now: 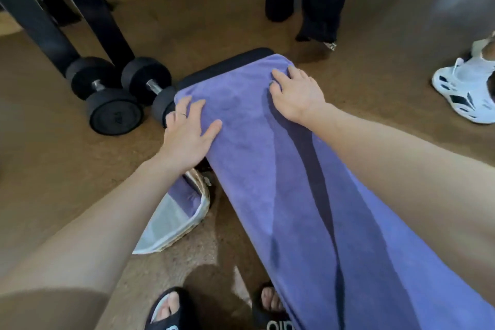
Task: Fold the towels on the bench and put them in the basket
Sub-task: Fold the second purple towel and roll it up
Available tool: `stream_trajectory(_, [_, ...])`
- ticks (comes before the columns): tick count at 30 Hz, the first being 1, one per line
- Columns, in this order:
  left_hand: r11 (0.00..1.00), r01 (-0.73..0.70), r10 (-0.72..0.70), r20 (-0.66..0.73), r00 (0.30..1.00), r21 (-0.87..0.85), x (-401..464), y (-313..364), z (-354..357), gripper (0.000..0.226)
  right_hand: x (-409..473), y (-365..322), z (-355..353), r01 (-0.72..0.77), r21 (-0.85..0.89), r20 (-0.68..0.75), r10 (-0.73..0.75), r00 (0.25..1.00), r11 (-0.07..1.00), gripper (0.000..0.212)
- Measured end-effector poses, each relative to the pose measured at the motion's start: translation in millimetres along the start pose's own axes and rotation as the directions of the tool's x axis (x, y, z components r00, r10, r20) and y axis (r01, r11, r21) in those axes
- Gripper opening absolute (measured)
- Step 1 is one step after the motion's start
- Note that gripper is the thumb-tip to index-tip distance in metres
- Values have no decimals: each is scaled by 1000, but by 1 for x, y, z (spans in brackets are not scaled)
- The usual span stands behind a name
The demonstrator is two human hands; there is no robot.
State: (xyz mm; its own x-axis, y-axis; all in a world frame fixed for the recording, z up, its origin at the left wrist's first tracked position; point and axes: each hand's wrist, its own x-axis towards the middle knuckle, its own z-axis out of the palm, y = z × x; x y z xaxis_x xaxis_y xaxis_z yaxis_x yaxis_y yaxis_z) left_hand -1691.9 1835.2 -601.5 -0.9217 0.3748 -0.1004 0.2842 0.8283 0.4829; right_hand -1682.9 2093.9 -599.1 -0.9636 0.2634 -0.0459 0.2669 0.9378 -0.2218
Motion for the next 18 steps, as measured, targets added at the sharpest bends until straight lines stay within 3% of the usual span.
stream_trajectory(5, [971,48,-80,-124,989,-236,37,-14,9,63,46,-8,2,-46,114,10,45,999,992,53])
stream_trajectory(10, [929,36,-99,-155,983,-368,42,-19,26,61,52,-5,7,-71,53,11,71,997,996,59])
stream_trajectory(16, [915,31,-92,-134,987,-402,47,-24,29,66,67,-3,-8,-188,228,194,145,970,955,62])
stream_trajectory(18, [914,23,-82,-128,988,-404,46,-24,28,67,66,-6,-8,-172,201,182,136,974,964,62])
